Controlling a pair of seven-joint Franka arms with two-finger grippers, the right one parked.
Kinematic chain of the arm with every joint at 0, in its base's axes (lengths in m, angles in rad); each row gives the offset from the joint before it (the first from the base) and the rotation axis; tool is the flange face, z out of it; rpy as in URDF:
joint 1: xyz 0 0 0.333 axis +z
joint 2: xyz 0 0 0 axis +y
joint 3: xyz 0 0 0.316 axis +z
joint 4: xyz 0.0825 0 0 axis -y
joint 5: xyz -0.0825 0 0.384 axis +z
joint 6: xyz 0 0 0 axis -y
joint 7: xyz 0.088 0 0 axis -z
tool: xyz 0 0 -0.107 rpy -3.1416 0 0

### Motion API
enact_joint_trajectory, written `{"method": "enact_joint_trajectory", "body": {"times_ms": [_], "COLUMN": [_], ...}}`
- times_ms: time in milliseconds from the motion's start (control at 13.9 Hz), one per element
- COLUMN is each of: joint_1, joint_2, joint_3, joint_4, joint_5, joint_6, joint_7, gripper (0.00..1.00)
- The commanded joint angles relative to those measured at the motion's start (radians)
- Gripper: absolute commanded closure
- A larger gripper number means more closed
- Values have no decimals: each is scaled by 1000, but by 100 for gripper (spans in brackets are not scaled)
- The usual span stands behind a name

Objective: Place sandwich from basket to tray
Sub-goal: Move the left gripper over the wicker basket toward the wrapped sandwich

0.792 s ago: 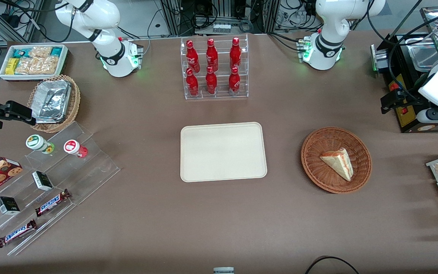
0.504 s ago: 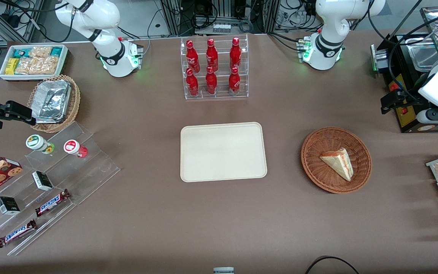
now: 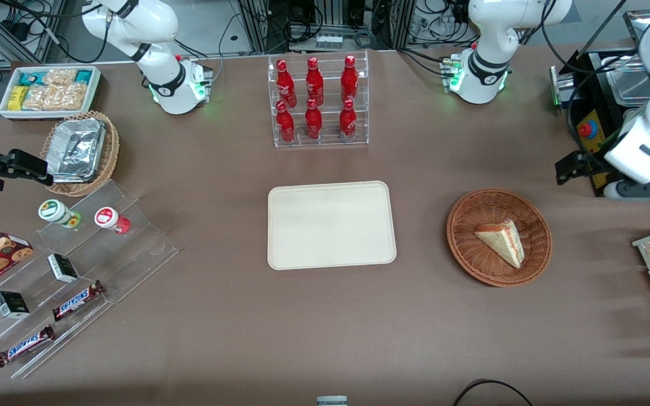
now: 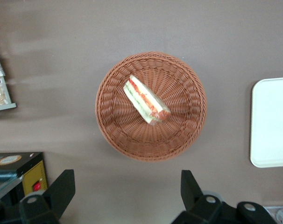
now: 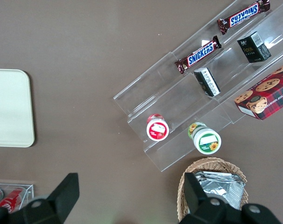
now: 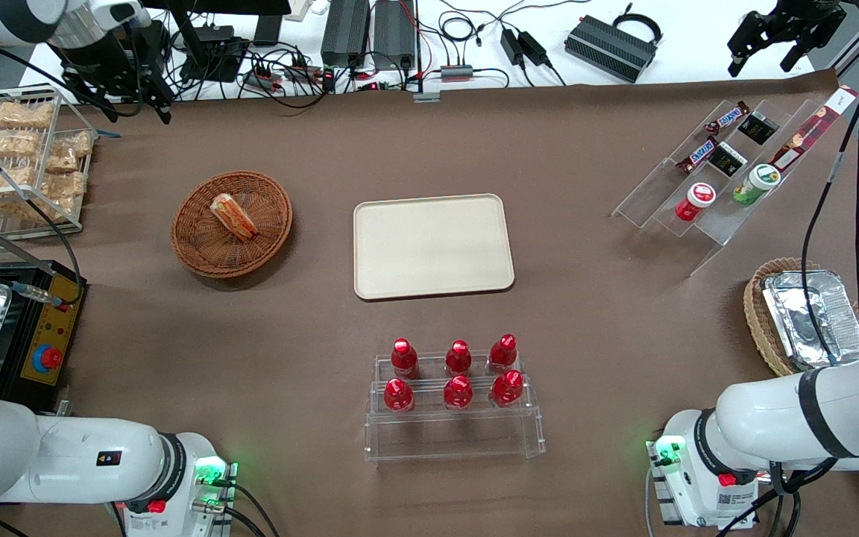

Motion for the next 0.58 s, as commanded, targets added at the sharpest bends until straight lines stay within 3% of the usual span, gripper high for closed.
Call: {"method": "enact_joint_trajectory", "body": {"times_ms": [0, 360, 504], "joint_1": [-7, -7, -4], "joint_2": [-28, -18, 19], "joint_3": [7, 5, 7], "joint_4": [-133, -316, -338], "joint_5": [3, -2, -37], "joint_6": [140, 408, 454], "joint_7": [-7, -186, -290], "gripper": [0, 0, 0]}}
